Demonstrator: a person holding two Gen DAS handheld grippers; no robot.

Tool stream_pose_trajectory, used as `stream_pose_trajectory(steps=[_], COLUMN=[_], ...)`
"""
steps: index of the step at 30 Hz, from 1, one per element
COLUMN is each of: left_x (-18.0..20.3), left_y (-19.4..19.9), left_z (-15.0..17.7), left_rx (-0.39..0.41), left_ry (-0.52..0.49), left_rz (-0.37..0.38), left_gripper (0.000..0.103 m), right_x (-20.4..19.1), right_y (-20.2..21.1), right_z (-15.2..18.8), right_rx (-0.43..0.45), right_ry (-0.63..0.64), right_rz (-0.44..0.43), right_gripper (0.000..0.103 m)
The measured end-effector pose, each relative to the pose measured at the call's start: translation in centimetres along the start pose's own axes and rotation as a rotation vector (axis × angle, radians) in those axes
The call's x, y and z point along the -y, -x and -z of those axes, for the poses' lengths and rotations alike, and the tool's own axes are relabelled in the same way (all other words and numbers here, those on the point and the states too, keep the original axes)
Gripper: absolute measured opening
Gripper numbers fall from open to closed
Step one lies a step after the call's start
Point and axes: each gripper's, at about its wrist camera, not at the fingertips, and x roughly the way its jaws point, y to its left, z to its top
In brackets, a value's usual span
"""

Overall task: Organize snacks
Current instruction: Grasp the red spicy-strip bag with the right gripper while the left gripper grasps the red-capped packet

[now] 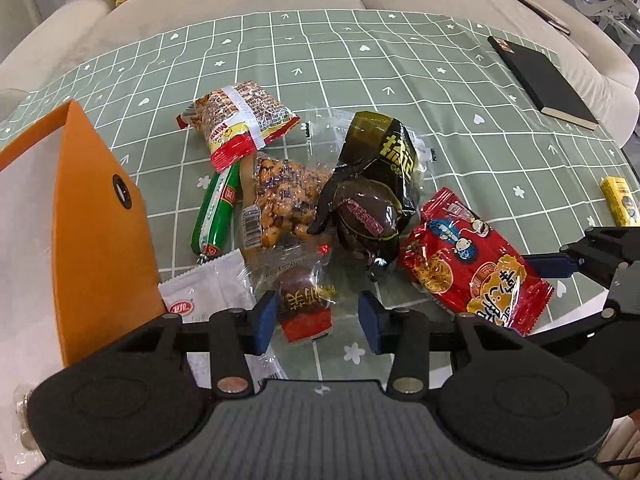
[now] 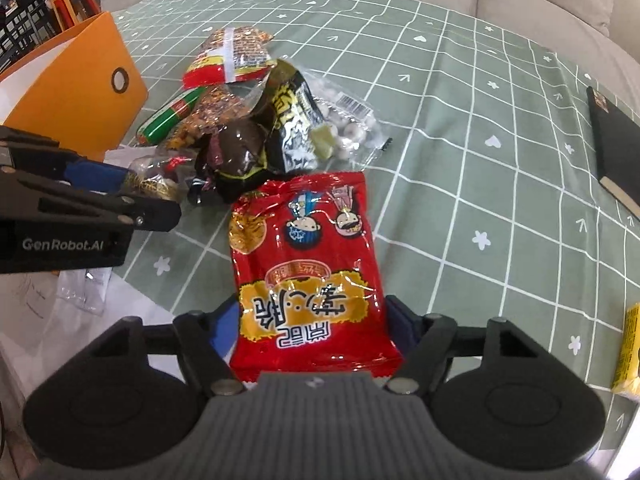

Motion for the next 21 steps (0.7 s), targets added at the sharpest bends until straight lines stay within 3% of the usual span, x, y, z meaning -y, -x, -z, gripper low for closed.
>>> stream_pose_trajectory(steps=[11, 21], left_x=[-0.3, -0.5], left_y=[3.4, 6.9], left_z=[1.7, 3.3], left_rx=[0.061, 0.140], left_ry=[0.037, 0.060], left_rz=[0.064, 0.124], left_gripper=[0.049, 0.048], right_x=[-1.0, -1.5], right_y=[1.4, 5.1], right_z=[1.4, 3.3], right_rx=[-0.032, 0.044], right_ry=[-0.055, -0.150], right_rz=[-0.038, -0.124], right_gripper=[0.070, 0.070])
